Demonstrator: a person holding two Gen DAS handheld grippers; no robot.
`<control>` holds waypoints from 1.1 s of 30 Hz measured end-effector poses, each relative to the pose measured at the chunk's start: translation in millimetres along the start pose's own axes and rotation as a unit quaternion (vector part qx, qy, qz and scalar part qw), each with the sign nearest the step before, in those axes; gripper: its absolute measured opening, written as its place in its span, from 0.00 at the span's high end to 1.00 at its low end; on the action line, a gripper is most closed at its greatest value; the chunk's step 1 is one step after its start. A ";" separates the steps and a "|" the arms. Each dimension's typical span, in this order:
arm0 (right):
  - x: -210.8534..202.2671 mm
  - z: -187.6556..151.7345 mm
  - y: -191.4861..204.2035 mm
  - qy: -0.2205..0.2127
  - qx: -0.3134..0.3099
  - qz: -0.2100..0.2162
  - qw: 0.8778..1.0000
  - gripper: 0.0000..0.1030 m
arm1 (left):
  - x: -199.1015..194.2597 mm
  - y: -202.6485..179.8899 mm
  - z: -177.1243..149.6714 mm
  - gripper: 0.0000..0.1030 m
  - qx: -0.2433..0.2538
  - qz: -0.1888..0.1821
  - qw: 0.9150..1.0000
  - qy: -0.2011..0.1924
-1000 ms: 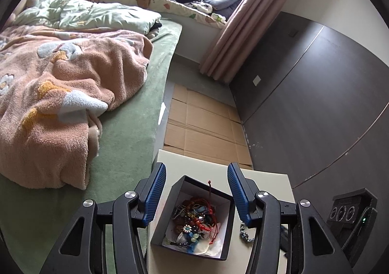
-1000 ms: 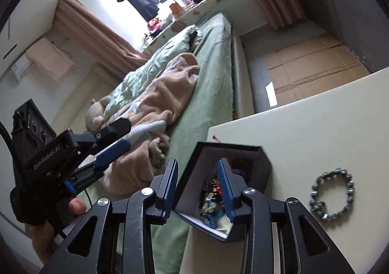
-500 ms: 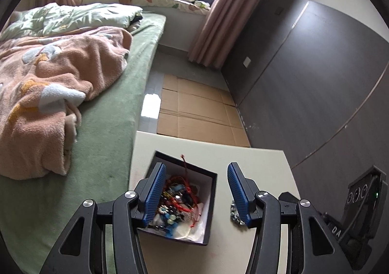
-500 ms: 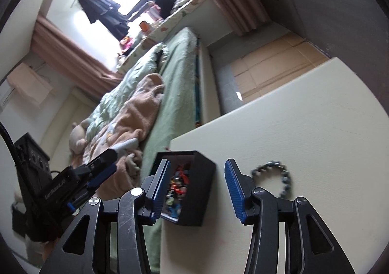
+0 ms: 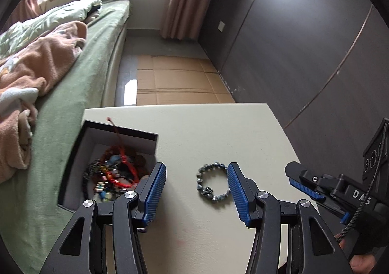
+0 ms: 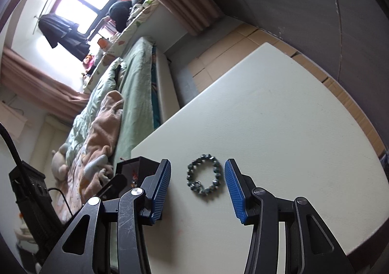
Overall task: Organize jewelry
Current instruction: 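Open the right tool to drop the red string bracelet into the box, then grasp the grey bead bracelet on the table with the left tool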
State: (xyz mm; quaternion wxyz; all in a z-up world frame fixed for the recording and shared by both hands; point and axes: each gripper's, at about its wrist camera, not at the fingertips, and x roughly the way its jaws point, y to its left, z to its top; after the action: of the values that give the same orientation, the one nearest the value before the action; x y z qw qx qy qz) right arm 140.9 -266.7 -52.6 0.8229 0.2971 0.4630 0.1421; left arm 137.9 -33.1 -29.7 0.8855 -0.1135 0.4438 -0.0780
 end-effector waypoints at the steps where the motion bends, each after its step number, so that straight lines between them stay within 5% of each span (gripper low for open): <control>1: -0.8 0.5 -3.3 0.001 0.006 -0.002 1.000 0.54 | 4.3 -4.2 -0.8 0.47 0.006 0.004 1.000 0.004; 15: -10.9 6.4 -40.6 0.012 0.071 0.007 0.997 0.54 | 72.1 -30.0 -11.4 0.61 0.065 0.072 0.993 0.069; 26: -8.6 8.8 -47.2 0.020 0.089 0.025 0.996 0.54 | 104.8 -26.2 -12.9 0.65 0.058 0.118 0.987 0.091; 29: -8.2 9.2 -48.1 0.022 0.087 0.027 0.996 0.54 | 104.9 -26.1 -13.5 0.71 0.057 0.123 0.987 0.086; 31: -7.9 9.6 -48.4 0.023 0.086 0.028 0.996 0.54 | 104.4 -26.8 -14.0 0.90 0.061 0.119 0.987 0.087; 33: -7.1 10.0 -48.2 0.024 0.084 0.027 0.996 0.54 | 103.6 -27.6 -14.2 0.90 0.060 0.106 0.988 0.093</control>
State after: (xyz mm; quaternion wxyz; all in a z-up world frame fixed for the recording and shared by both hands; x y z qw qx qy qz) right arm 143.6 -311.6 -73.8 0.7792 0.3743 0.4851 0.1321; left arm 187.0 -86.3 -110.1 0.8487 -0.0042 0.5285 -0.0205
